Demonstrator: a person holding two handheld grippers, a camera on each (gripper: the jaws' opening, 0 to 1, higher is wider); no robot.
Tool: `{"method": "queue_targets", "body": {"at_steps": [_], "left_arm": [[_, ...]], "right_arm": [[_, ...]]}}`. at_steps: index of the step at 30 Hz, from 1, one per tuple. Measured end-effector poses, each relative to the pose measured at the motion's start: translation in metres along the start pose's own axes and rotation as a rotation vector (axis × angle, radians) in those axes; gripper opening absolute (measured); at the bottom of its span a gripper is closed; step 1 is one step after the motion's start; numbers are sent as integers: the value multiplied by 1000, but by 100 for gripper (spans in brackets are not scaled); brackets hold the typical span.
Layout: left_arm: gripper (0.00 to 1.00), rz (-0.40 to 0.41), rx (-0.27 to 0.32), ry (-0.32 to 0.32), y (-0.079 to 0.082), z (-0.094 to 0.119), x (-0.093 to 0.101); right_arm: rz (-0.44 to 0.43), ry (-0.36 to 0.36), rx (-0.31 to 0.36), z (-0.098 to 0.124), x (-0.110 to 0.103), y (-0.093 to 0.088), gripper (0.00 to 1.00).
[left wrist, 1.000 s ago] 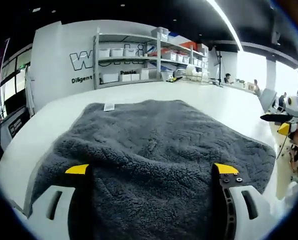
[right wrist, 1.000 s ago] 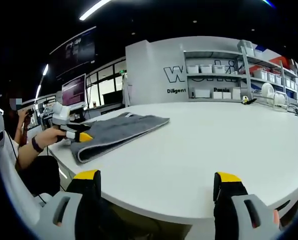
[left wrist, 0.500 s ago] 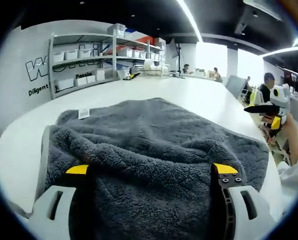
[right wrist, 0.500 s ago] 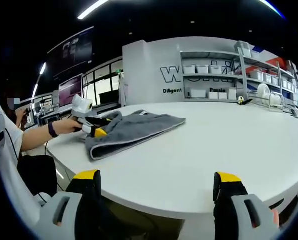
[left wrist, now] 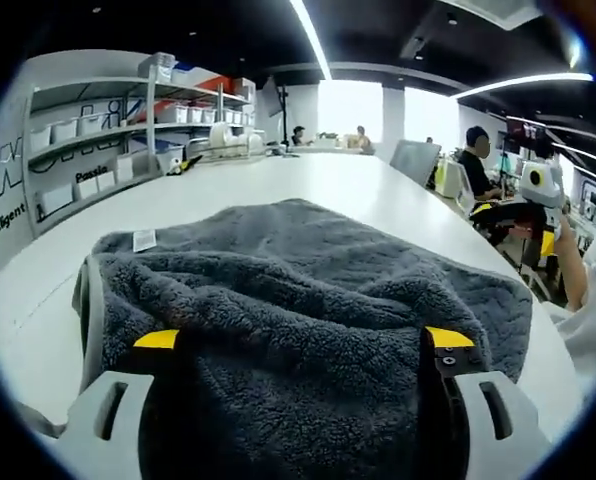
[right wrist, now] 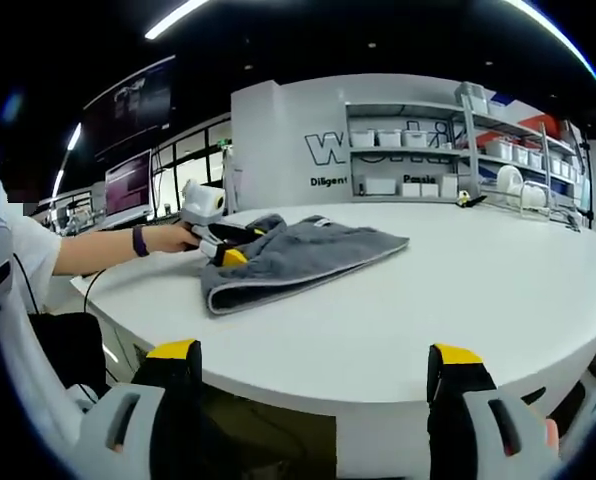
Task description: Open the folded towel by lifting each exposed corner and separating the folded layers until the towel lies flat within the target outline without major curled edges
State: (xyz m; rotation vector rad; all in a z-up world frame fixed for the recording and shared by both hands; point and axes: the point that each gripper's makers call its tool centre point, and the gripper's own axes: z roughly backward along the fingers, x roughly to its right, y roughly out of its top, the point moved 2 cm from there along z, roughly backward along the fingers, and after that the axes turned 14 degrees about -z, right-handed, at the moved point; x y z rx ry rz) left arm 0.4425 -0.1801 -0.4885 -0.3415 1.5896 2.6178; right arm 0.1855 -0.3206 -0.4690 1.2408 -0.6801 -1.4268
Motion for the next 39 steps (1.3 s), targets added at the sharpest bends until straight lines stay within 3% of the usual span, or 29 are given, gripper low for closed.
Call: {"method": "queue_targets", "body": {"at_steps": [9,18,28,39], "left_arm": [[93,-66,35,-130,47,-84,17],[92,-136,78,-258,85,-142,47],[91,-185,110,-356,102,-167,63],[91,-188,137,-369,105,-170,69]], "right_arm": [[-5,-80,22,35,22,2,96],[-18,-159,62,70,43,10,96],[-13,-196,74,86,53,13,97],[-14,-190,54,82,53,7,97]]}}
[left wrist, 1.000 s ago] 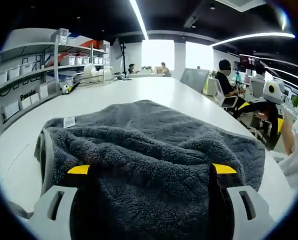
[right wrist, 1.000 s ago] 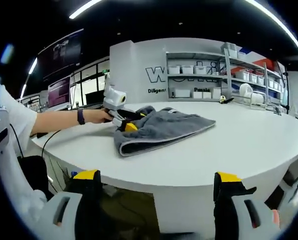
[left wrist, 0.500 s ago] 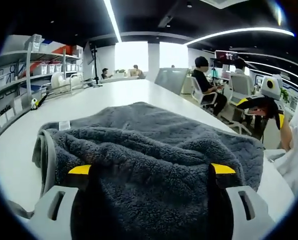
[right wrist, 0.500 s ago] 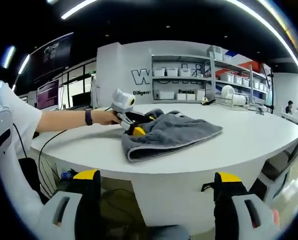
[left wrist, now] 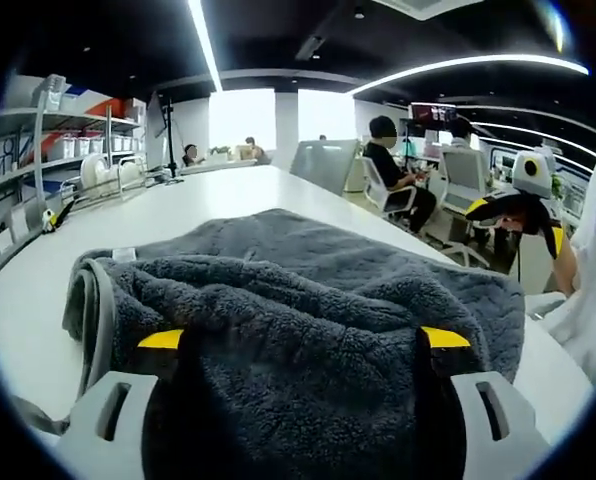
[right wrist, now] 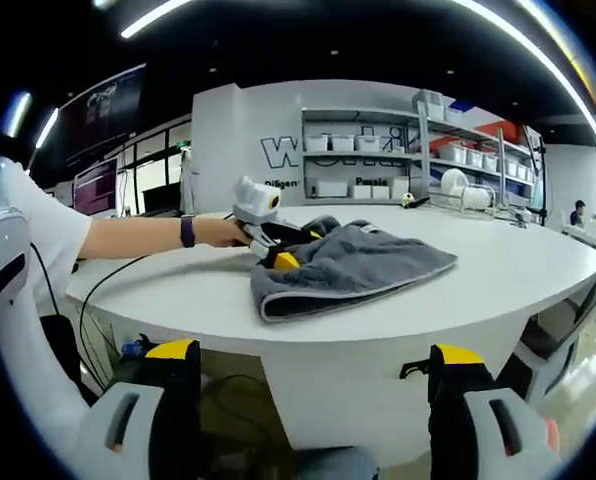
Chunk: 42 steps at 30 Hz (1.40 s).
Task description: Open the folded towel by lifting each exposed corner and separating the folded layers until the towel lies flat within the target outline without major curled edges
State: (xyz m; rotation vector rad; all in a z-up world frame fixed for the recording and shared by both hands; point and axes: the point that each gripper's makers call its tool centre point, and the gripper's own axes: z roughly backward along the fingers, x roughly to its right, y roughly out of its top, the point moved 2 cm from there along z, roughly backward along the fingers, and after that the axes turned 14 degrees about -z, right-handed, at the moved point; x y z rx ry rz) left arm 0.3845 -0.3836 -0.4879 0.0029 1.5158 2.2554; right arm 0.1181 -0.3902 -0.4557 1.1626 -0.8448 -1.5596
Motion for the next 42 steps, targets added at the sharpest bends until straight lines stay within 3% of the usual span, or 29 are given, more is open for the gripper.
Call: {"method": "queue_targets", "body": {"at_steps": [8,12,17,20,22,24,28,31,33,35,38,42], "left_arm": [[92,18,-55,75,3,7,-7],[95,38,-17,169,17,19,-18],[99,62,15,219,34,41,-12],[99,57,16,287,41,60,-7],[99,47,16,382,44,78,-6],[99,60,14,438,44,95,2],[99,72,-64,544,38,136,27],[99,156,-48,636,35,169,47],[99,219,-53,646,29,183,62],[99,224,-59,661,27,199,76],[99,242,27,787,33,237,99],[99,336,70,919,19,277,131]], "right_arm": [[7,6,0,5,-3,-1,97],[-1,5,8,10,-2,0,97],[-7,6,12,13,-2,-1,97],[-6,13,9,12,-4,-2,96],[-4,17,10,12,-5,-2,96],[-8,21,15,8,-5,-1,96],[-15,30,24,2,-7,1,96],[-21,43,30,-7,-11,3,96],[-29,54,32,-12,-13,5,96],[-40,74,36,-17,-17,7,96],[-76,127,53,-22,-25,10,96],[-115,161,63,-29,-27,11,97]]}}
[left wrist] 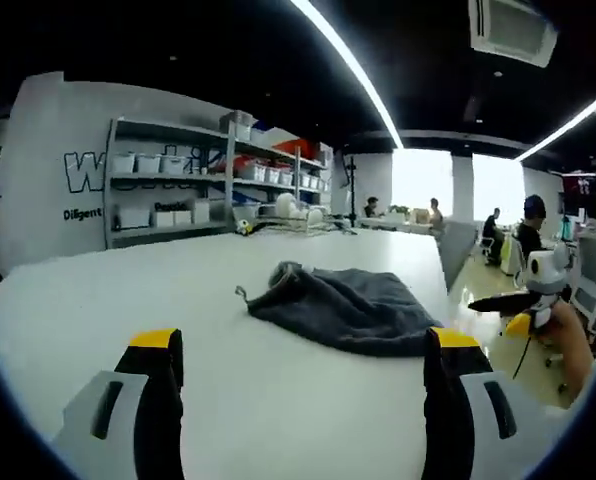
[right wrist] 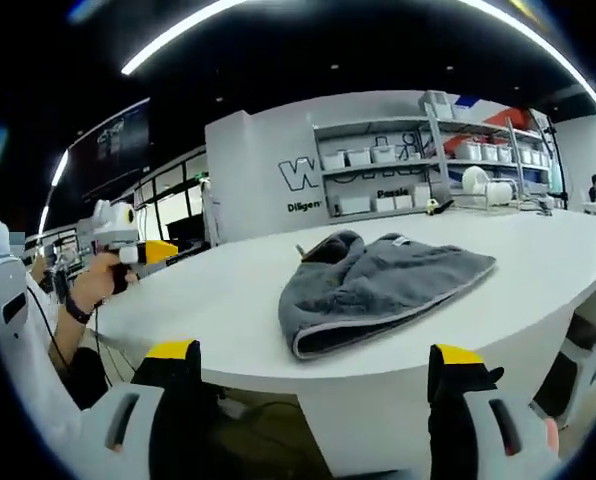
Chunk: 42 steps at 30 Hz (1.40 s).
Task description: Open the folded towel by lifting each exposed corner and separating the folded layers until the towel lies flat within the target outline without major curled edges
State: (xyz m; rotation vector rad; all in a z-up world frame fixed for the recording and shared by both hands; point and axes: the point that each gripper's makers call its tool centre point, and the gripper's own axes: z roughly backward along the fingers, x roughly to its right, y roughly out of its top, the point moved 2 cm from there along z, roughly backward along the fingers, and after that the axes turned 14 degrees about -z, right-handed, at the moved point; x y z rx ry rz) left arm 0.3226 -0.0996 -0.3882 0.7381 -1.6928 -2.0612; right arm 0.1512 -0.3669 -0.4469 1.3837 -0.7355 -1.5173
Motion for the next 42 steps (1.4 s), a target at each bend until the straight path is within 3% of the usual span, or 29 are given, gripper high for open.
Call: {"method": "queue_targets", "body": {"at_steps": [9,12,18,24,29,32,38,42], "left_arm": [[99,101,-49,184,-44,79,-25],[99,82,-94,255,-62,96,-31],[99,89,-112,302,-79,116,-36],[99,64,-111,328,-79,124,-37],[99,75,-90,305,-78,122,-30],[99,81,-80,300,-78,120,-27],[99,84,-68,303,-75,121,-24],[99,80,-71,297,-76,120,-22]], "right_arm": [[23,18,-76,-21,4,1,97],[36,13,-85,-26,10,4,97],[50,13,-100,-31,27,15,96],[14,40,-84,-32,50,38,95],[20,105,-44,-43,84,68,92],[19,90,-57,-57,115,79,85],[53,28,-106,-86,162,96,83],[19,13,-104,-100,178,106,78]]}}
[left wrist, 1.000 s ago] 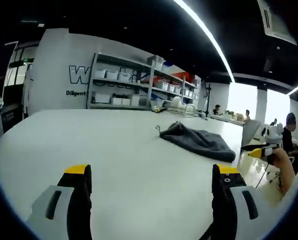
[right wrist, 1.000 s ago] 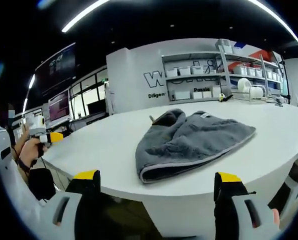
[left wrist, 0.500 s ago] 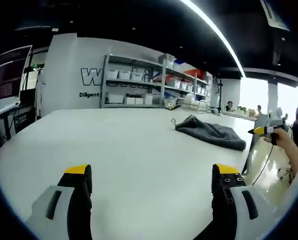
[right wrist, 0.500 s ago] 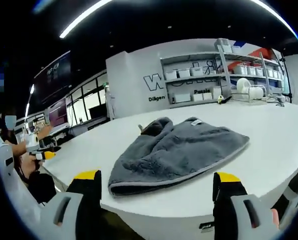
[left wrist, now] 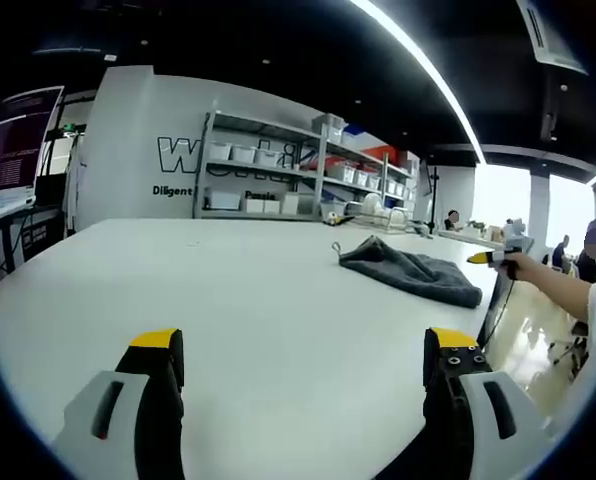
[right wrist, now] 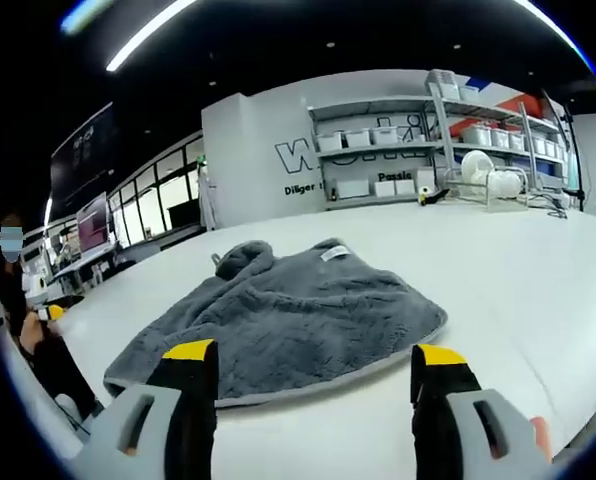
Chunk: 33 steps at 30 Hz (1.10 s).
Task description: Open the folded towel by lifting each exposed corner and separating the folded layers until the towel lies flat within the target outline without major curled edges
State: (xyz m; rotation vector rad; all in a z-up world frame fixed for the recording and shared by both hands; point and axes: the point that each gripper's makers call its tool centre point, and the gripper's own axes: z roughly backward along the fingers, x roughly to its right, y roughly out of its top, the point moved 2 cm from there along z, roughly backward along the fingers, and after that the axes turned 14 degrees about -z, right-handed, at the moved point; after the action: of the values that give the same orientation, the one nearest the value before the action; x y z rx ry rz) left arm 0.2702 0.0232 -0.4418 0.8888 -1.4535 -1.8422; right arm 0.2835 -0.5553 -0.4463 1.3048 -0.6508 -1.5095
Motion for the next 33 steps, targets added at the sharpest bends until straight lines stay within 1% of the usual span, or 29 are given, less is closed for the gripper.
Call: {"method": "queue_targets", "body": {"at_steps": [1,3,5,8,9,14,16,18,20,22,24,27,29,32,33], "left_arm": [[99,1,1,-3,0,0,1],[99,4,1,-10,0,0,3],[99,1,4,-10,2,0,5],[99,1,15,-17,4,0,7],[98,3,18,-18,5,0,7],[98,-3,10,-21,4,1,10],[98,-1,14,-19,5,2,9],[98,3,20,-17,6,3,9],[98,3,21,-14,7,3,9],[98,2,19,-13,7,3,9],[97,3,20,-13,7,4,9],[97,9,22,-17,7,3,10],[97,11,21,-17,6,3,10],[97,12,16,-13,5,2,9],[97,14,16,-11,5,2,9]], "right_arm": [[-10,-19,-7,-5,8,2,75],[4,-37,-19,-12,16,4,74],[-7,-61,-24,-17,25,5,71],[-24,-70,-21,-24,33,7,69],[-35,-83,-18,-25,38,8,68],[-71,-124,-1,-31,55,14,64],[-86,-130,11,-33,60,16,60],[-116,-150,20,-33,66,16,53],[-122,-159,23,-35,70,16,47],[-129,-163,12,-37,73,14,40],[-127,-192,0,-38,81,12,37],[-122,-208,-5,-40,88,13,35],[-133,-209,-2,-41,89,13,33],[-152,-210,8,-44,87,14,28],[-157,-221,7,-45,88,14,26]]}}
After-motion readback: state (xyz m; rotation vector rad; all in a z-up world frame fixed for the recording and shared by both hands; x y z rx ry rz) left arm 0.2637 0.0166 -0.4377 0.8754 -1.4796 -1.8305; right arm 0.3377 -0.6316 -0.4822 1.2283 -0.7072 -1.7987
